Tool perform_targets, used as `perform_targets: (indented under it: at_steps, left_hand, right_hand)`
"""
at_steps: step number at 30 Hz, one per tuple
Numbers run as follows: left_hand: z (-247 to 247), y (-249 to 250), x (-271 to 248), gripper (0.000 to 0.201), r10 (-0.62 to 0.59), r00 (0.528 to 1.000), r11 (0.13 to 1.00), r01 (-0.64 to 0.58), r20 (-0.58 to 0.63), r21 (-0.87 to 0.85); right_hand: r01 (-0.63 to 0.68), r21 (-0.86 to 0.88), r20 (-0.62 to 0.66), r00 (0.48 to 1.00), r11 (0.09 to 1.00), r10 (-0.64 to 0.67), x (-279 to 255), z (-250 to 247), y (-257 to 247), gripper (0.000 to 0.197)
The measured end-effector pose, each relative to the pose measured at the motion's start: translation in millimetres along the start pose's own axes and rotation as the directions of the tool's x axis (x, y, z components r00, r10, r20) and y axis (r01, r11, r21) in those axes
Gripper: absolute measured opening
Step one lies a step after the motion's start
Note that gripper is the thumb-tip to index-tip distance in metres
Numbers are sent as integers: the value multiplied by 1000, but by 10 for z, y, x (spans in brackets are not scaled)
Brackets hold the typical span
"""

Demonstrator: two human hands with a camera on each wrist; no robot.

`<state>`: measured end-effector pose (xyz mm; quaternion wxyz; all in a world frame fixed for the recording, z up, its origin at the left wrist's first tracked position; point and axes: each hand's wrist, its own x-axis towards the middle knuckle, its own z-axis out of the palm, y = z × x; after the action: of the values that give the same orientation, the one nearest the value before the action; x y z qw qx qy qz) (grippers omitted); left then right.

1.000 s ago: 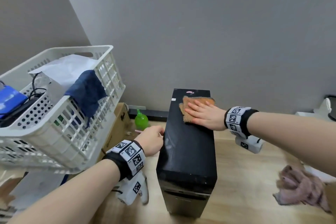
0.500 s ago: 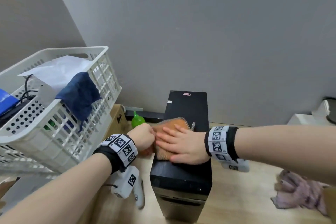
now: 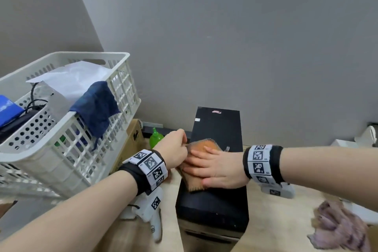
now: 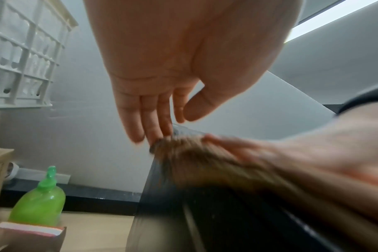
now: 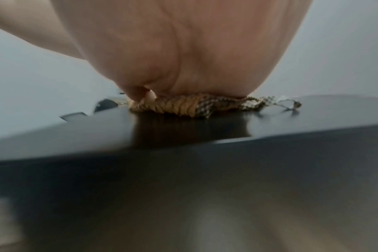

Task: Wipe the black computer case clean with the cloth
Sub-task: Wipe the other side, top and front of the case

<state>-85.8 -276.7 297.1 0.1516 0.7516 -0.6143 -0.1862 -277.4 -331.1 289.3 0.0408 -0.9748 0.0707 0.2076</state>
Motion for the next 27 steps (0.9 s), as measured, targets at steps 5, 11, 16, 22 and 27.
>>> perform_targets:
  at_steps: [5,11,16,22,27]
  left_hand:
    - [148,-137,-27,37,305,952,949,-302,-26,92]
    - [235,-137,-93,43,308,951,948,-310,40,68]
    - [118,-120,-83,45,275,955,957,-283,109,64]
    - [136,-191,-232,48,188,982,977,-188,-10,-102]
    - [173,-194,-378,57,230,973,970,-227,32,-86]
  right_hand:
    - [-272,47,25,962,961,271,227,-121,978,57]
    - [-472,149,8,879,869,476,521,-318,1465,57]
    - [-528,229,15,842,818,539,612,-349,1382,59]
    - [-402,166,12,914,900,406,269,-172,733,62]
    - [-292,130,22,956,948,291,-77,19,-28,61]
